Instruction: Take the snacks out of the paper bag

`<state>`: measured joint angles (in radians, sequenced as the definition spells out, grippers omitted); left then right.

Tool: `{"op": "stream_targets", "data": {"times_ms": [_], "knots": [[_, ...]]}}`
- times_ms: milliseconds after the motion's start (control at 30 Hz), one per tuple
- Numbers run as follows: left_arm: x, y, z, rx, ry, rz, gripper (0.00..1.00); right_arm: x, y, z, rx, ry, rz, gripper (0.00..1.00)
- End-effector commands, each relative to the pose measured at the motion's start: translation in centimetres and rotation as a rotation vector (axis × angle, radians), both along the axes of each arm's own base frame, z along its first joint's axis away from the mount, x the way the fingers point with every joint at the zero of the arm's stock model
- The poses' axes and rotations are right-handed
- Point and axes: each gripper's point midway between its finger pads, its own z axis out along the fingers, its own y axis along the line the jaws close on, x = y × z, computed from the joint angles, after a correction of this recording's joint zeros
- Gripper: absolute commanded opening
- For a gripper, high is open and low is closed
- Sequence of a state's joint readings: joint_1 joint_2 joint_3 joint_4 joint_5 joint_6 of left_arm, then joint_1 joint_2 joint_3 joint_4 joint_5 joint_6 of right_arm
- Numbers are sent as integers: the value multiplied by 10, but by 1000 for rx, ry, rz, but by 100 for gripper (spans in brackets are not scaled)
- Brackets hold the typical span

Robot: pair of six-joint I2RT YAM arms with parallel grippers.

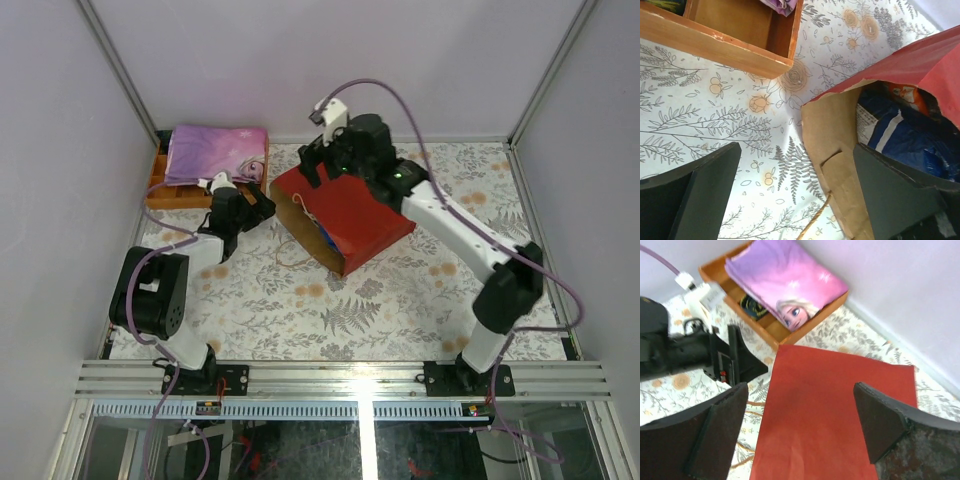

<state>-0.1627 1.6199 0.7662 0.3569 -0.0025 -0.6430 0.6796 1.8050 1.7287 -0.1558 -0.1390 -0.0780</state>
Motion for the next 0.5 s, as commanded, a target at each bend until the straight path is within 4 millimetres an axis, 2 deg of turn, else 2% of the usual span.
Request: {"op": "stream_targets", "data": {"times_ms": [0,67,200,333,467], "knots": [[11,7,15,205,-68,-21,96,-21,-22,48,114,-115,-25,100],[17,5,19,283,-84,-53,97,-37,-22,40,97,-115,6,99],[33,5,22,370,-109,-70,97,-56,-17,9,-38,-124,27,99],[43,6,18,409,-104,-78,93,-64,-7,-22,-176,-135,42,99],[52,7,12,436,-79,-74,88,-67,4,-41,-264,-157,39,98]]}}
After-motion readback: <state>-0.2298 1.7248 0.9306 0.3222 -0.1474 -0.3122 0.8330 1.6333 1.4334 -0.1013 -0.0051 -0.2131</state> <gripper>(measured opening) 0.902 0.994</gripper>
